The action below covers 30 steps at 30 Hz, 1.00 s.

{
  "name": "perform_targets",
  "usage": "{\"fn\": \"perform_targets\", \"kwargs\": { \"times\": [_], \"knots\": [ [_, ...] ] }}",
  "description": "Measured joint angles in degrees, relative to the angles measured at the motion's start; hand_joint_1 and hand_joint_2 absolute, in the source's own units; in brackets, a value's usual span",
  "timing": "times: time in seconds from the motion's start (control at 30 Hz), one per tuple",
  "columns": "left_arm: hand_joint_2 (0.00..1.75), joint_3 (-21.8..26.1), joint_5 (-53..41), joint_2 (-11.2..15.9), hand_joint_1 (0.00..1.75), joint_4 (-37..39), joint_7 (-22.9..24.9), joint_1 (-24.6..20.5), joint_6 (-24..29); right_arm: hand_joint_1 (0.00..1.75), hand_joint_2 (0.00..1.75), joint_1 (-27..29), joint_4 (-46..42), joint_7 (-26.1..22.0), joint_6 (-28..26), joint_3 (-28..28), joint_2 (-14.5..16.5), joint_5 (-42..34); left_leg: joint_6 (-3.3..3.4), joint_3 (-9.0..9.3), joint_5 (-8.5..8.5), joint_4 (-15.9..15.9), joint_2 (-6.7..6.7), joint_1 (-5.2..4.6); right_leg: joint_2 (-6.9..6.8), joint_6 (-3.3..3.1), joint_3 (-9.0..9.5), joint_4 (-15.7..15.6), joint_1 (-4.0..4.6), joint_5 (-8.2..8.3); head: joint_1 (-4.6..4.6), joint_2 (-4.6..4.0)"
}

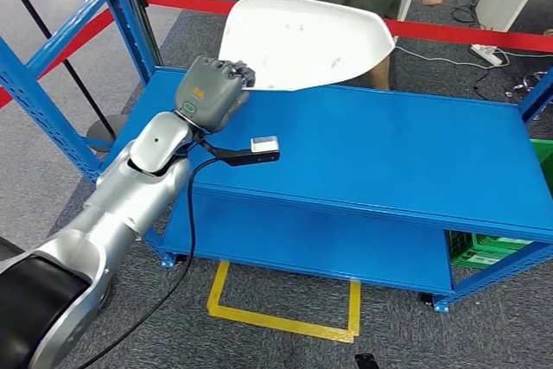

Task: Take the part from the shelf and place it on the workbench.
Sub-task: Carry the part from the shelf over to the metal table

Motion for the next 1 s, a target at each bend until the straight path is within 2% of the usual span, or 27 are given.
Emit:
{"fn": "perform_targets", "kwargs": {
  "times": [0.1,0.17,0.2,0.27,0.3,0.33,0.37,0.43,0.47,0.5,0.53,0.63,0.67,0.7,0.77,0.8,0.83,0.87,0.9,0.93,1.0],
  "knots": [
    [1.75,-1.9,1.2,0.5,1.75,-1.4,0.8,0.6,0.1,0.0,1.75,0.0,0.0,0.0,0.0,0.0,0.1,0.1,0.49,0.22,-0.06,-0.4,0.02,-0.11,0.0,0.45,0.12,-0.3,-0.25,-0.11,-0.02,0.0],
    [1.75,-2.8,1.6,0.7,1.75,-2.2,0.9,0.8,0.1,0.0,1.75,0.0,0.0,-0.1,-0.1,0.0,0.2,0.1,0.88,0.87,0.22,-1.1,0.14,0.21,-0.07,0.75,-0.32,1.0,-0.19,-1.31,0.07,0.0],
    [1.75,-3.2,1.8,0.8,1.75,-2.4,0.9,0.8,0.1,0.0,1.75,0.0,0.0,-0.1,-0.1,-0.1,0.2,0.1,1.03,1.18,0.34,-1.3,0.21,0.4,-0.11,0.84,-1.39,3.4,-0.16,-2.78,0.19,0.0],
    [1.75,-4.1,2.3,1.0,1.75,-2.8,1.0,1.1,0.0,0.0,1.75,-0.1,0.0,-0.2,-0.1,-0.2,0.2,0.1,1.16,1.31,0.31,-1.4,0.3,0.41,-0.15,1.03,-4.95,10.7,-0.17,-6.44,0.38,0.0],
    [1.75,-4.6,2.7,1.1,1.75,-3.0,1.1,1.3,-0.1,0.0,1.75,-0.2,0.0,-0.2,-0.1,-0.4,0.2,0.2,1.17,1.27,0.29,-1.4,0.3,0.41,-0.16,1.15,-6.6,13.9,-0.21,-7.48,0.42,0.0],
    [1.75,-5.1,3.0,1.3,1.75,-3.2,1.2,1.6,-0.1,0.0,1.75,-0.2,0.0,-0.3,-0.1,-0.5,0.2,0.2,1.13,1.24,0.26,-1.4,0.3,0.44,-0.17,1.28,-7.42,15.4,-0.26,-7.4,0.42,0.0],
    [1.75,-5.7,3.2,1.5,1.75,-3.5,1.3,1.9,-0.2,0.0,1.75,-0.3,0.0,-0.3,-0.1,-0.7,0.2,0.3,1.01,1.22,0.25,-1.3,0.27,0.53,-0.2,1.43,-7.12,14.6,-0.35,-6.13,0.43,0.0],
    [1.75,-6.4,3.5,1.7,1.75,-4.0,1.5,2.1,-0.2,0.0,1.75,-0.2,0.0,-0.2,-0.2,-0.9,0.2,0.4,0.45,1.17,0.18,-1.0,0.15,0.79,-0.28,1.9,-3.92,7.8,-0.7,-2.09,0.47,0.0],
    [1.75,-6.7,3.6,1.9,1.75,-4.3,1.6,2.1,-0.2,0.0,1.75,-0.2,0.0,-0.2,-0.2,-0.9,0.3,0.5,0.01,1.01,0.18,-0.8,0.06,0.8,-0.14,1.98,-2.18,4.5,-0.79,-0.6,0.61,0.0],
    [1.75,-6.9,3.6,2.0,1.75,-4.5,1.6,2.1,-0.2,0.0,1.75,-0.1,0.0,-0.2,-0.2,-1.0,0.4,0.5,-0.45,0.84,0.29,-0.6,-0.02,0.73,0.02,1.82,-1.15,2.4,-0.86,0.19,0.69,0.0],
    [1.75,-7.1,3.7,2.1,1.75,-4.7,1.7,2.1,-0.2,0.0,1.75,0.0,0.0,-0.2,-0.2,-1.1,0.4,0.5,-0.89,0.67,0.51,-0.5,-0.07,0.61,0.22,1.49,-0.84,1.6,-0.84,0.36,0.75,0.0],
    [1.75,-7.8,3.8,2.5,1.75,-5.0,1.8,2.2,-0.2,0.0,1.75,-0.1,0.0,-0.2,-0.2,-1.3,0.5,0.5,-1.76,0.29,0.98,-0.4,-0.01,0.64,0.55,-0.1,-1.69,2.0,-0.66,0.92,0.67,0.0],
    [1.75,-8.0,3.8,2.5,1.75,-5.1,1.8,2.2,-0.2,0.0,1.75,-0.1,0.0,-0.2,-0.2,-1.4,0.5,0.5,-1.95,-0.13,0.03,0.5,0.11,0.7,0.52,-0.66,-1.99,2.0,-0.66,1.25,0.61,0.0],
    [1.75,-8.2,3.8,2.6,1.75,-5.3,1.9,2.2,-0.2,0.0,1.75,-0.1,0.0,-0.2,-0.2,-1.4,0.5,0.5,-2.12,-0.98,-1.81,2.6,0.22,0.72,0.45,-1.25,-2.33,1.9,-0.67,1.62,0.51,0.0],
    [1.75,-8.6,3.8,2.8,1.75,-5.5,2.0,2.2,-0.2,0.0,1.75,-0.2,0.0,-0.2,-0.2,-1.4,0.5,0.5,-2.33,-3.63,-6.86,10.1,0.36,0.7,0.28,-2.05,-3.2,1.8,-0.46,2.37,0.35,0.0],
    [1.75,-8.8,3.8,2.8,1.75,-5.5,2.0,2.3,-0.2,0.0,1.75,-0.2,0.0,-0.2,-0.2,-1.4,0.5,0.5,-2.33,-4.82,-8.81,14.0,0.37,0.68,0.21,-2.24,-3.71,1.8,-0.29,2.76,0.34,0.0],
    [1.75,-9.0,3.8,2.9,1.75,-5.5,2.1,2.3,-0.2,0.0,1.75,-0.2,0.0,-0.2,-0.2,-1.4,0.5,0.5,-2.22,-5.28,-9.7,16.3,0.37,0.63,0.16,-2.31,-4.24,1.8,-0.1,3.17,0.34,0.0],
    [1.75,-9.1,3.8,3.0,1.75,-5.5,2.1,2.4,-0.2,0.0,1.75,-0.3,0.0,-0.2,-0.2,-1.4,0.5,0.5,-1.96,-4.74,-9.54,16.7,0.37,0.55,0.15,-2.34,-4.77,1.8,0.09,3.6,0.33,0.0],
    [1.75,-9.2,3.8,3.0,1.75,-5.6,2.2,2.4,-0.2,0.0,1.75,-0.3,0.0,-0.2,-0.2,-1.4,0.5,0.5,-1.56,-3.09,-8.55,15.0,0.37,0.4,0.16,-2.34,-5.28,1.8,0.28,4.04,0.33,0.0],
    [1.75,-9.2,3.9,3.1,1.75,-5.7,2.3,2.4,-0.1,0.0,1.75,-0.4,0.0,-0.3,-0.2,-1.4,0.5,0.5,-1.01,-0.52,-7.32,11.7,0.36,0.16,0.19,-2.31,-5.73,1.8,0.42,4.47,0.33,0.0],
    [1.75,-9.2,3.9,3.2,1.75,-6.1,2.4,2.2,-0.1,0.0,1.75,-0.5,0.0,-0.3,-0.2,-1.4,0.5,0.5,-0.05,4.73,-6.23,4.3,0.41,-0.43,0.18,-2.05,-6.5,1.8,0.71,5.26,0.37,0.0]
  ]
}}
